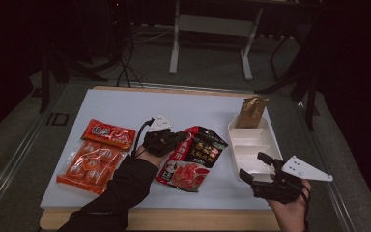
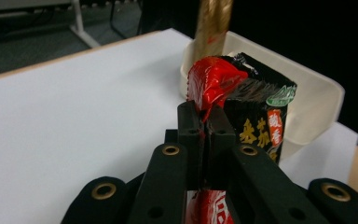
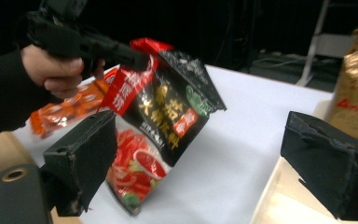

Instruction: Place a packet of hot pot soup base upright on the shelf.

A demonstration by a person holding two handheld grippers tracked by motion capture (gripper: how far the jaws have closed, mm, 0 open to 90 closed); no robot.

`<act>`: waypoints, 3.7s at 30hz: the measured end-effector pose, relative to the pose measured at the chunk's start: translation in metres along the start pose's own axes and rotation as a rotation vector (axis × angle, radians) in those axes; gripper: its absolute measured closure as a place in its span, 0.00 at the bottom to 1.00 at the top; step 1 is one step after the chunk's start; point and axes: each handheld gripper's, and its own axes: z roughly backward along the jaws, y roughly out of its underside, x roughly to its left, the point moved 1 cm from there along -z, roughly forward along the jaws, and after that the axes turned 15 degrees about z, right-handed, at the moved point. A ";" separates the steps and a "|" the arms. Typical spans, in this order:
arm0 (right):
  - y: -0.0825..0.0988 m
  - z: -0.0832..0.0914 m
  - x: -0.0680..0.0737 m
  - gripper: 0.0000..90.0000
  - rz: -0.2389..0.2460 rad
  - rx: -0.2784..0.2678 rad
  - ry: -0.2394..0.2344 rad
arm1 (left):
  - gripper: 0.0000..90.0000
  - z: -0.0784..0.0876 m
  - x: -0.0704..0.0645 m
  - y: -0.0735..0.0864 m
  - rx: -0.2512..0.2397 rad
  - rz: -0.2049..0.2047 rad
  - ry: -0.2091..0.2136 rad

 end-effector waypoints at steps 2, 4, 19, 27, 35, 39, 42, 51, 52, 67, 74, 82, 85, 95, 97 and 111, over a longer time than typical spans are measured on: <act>-0.001 -0.002 0.001 0.15 0.002 0.011 -0.002 | 0.98 0.005 -0.001 -0.001 -0.024 0.011 0.027; -0.004 -0.005 0.002 0.14 0.016 0.015 -0.001 | 0.98 0.009 -0.001 -0.003 -0.049 0.029 0.055; -0.023 -0.048 -0.007 0.31 -0.040 0.015 -0.107 | 0.98 0.017 -0.019 -0.007 -0.156 0.067 0.216; -0.028 -0.054 -0.009 0.72 -0.026 0.004 -0.150 | 0.98 0.015 -0.023 -0.005 -0.183 0.080 0.275; -0.040 -0.051 -0.014 0.84 -0.054 -0.010 -0.178 | 0.97 0.017 -0.020 -0.006 -0.190 0.068 0.276; -0.046 -0.049 -0.016 0.85 -0.046 -0.005 -0.180 | 0.94 0.019 -0.020 -0.007 -0.183 0.043 0.279; -0.050 -0.047 -0.019 0.86 -0.039 -0.011 -0.179 | 0.89 0.020 -0.020 -0.008 -0.161 0.029 0.292; -0.059 -0.040 -0.025 0.87 0.003 -0.020 -0.155 | 0.54 0.023 -0.025 -0.010 -0.156 0.012 0.288; -0.059 -0.040 -0.027 0.87 -0.002 -0.020 -0.159 | 0.53 0.024 -0.025 -0.010 -0.160 0.012 0.282; -0.071 -0.031 -0.044 0.87 -0.007 -0.046 -0.125 | 0.15 0.028 -0.021 0.005 -0.093 0.014 0.260; -0.078 -0.024 -0.060 0.87 0.000 -0.061 -0.087 | 0.04 0.032 -0.015 0.019 -0.056 -0.007 0.234; -0.080 -0.018 -0.083 0.87 -0.009 -0.075 -0.027 | 0.02 0.042 -0.003 0.040 -0.028 0.010 0.193; -0.081 -0.016 -0.092 0.87 -0.005 -0.077 -0.004 | 0.02 0.046 0.004 0.046 -0.030 0.037 0.195; -0.082 -0.012 -0.123 0.86 -0.009 -0.088 0.069 | 0.02 0.053 0.014 0.069 0.005 0.011 0.166; -0.081 -0.013 -0.130 0.86 -0.012 -0.086 0.085 | 0.02 0.055 0.015 0.074 0.001 -0.002 0.155; -0.064 -0.025 -0.163 0.86 -0.007 -0.031 0.141 | 0.02 0.059 0.028 0.112 0.028 -0.011 0.124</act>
